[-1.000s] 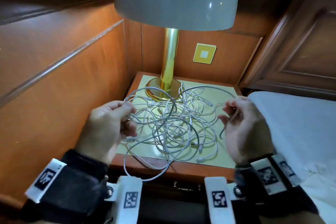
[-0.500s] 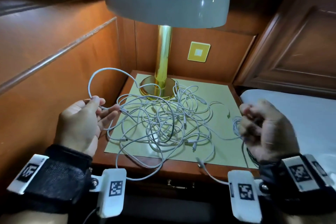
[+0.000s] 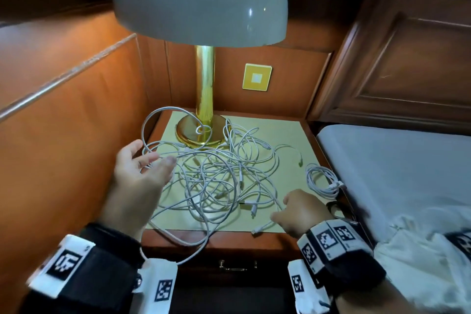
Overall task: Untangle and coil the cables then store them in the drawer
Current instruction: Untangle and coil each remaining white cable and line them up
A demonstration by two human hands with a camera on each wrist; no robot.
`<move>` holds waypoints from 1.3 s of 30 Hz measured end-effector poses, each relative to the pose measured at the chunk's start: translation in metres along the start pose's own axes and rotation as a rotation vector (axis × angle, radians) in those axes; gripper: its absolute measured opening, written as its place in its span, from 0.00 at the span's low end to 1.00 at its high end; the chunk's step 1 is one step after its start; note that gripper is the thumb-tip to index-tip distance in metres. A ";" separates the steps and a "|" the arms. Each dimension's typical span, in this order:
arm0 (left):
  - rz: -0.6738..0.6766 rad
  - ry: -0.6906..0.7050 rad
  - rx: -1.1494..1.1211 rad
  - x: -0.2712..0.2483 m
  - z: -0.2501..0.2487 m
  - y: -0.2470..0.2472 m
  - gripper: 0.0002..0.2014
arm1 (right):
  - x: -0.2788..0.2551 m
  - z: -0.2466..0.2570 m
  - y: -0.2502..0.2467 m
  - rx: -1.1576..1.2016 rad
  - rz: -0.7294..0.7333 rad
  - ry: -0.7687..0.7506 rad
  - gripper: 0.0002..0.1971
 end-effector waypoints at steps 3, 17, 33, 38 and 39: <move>0.055 0.062 0.154 -0.004 -0.002 0.023 0.35 | 0.008 -0.009 0.003 -0.057 -0.008 0.029 0.11; -0.009 0.194 0.664 -0.006 -0.009 0.065 0.32 | 0.002 -0.029 0.009 -0.112 0.039 0.041 0.22; 0.180 0.218 0.794 -0.018 0.006 0.129 0.47 | -0.058 -0.036 -0.081 0.869 -0.682 -0.441 0.27; 0.205 0.246 0.799 -0.023 0.010 0.149 0.44 | -0.067 -0.035 -0.079 1.838 -0.372 -0.532 0.09; 0.214 0.244 0.798 -0.024 0.011 0.152 0.44 | -0.069 -0.036 -0.078 1.917 -0.341 -0.497 0.11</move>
Point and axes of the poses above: each hand's wrist, its own x-axis towards the middle knuckle, its own y-axis out of the palm, z = x × y, the point moved 9 cm from there along x, towards the middle knuckle, and after that the axes turned 6 degrees about -y, right-handed, at the moved point
